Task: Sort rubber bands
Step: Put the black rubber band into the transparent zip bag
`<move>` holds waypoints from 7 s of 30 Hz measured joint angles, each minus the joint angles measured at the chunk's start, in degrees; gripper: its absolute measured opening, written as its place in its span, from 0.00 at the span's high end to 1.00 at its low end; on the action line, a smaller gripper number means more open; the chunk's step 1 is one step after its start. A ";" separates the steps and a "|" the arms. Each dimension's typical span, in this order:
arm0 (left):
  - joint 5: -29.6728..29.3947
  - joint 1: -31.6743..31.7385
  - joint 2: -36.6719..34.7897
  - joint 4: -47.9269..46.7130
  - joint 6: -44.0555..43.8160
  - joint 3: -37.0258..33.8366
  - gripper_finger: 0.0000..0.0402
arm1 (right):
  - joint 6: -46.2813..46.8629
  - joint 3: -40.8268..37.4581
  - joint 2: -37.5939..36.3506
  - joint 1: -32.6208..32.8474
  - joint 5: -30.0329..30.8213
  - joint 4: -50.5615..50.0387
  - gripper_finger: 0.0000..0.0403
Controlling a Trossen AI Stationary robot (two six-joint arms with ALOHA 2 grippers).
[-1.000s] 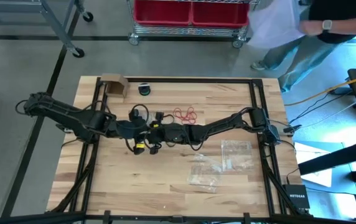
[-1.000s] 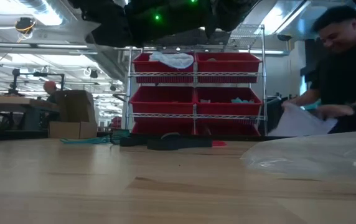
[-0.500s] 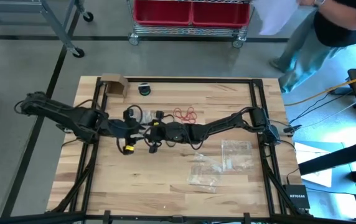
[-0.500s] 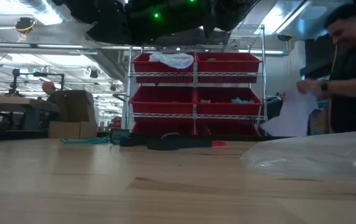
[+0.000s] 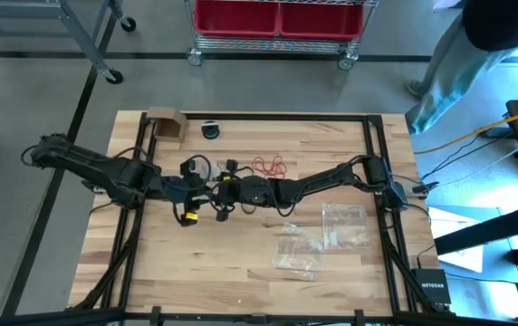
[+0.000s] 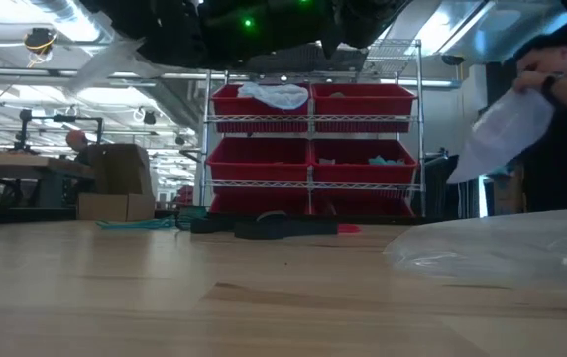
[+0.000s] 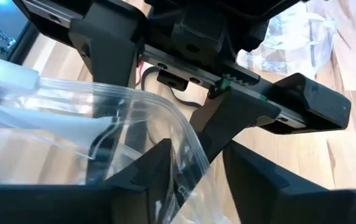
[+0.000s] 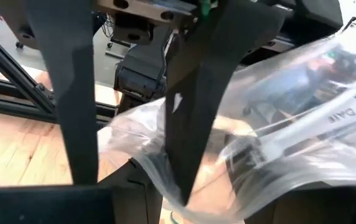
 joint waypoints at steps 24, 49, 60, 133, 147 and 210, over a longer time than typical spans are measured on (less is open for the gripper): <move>0.20 -0.04 1.34 -0.23 0.03 -0.02 0.87 | 0.07 -0.13 0.02 0.02 -0.93 -1.06 0.62; -0.06 -5.70 0.94 4.21 -7.51 2.72 0.88 | -6.70 -0.13 -3.87 2.04 -7.22 -0.52 0.40; -2.89 -7.48 0.97 7.10 -9.34 4.68 0.97 | -9.80 0.02 -4.79 2.34 -6.56 2.11 0.43; -4.12 -6.88 1.13 -23.27 9.49 30.23 0.54 | -0.80 12.21 -4.81 2.24 3.95 -10.11 0.42; -6.12 -6.95 1.01 -35.44 1.62 25.78 0.57 | 3.50 12.20 -4.79 0.24 -0.15 -12.97 0.42; -10.05 -14.41 5.20 -35.07 -16.96 20.42 0.58 | 6.01 12.17 -0.76 -0.16 -0.31 -16.50 0.42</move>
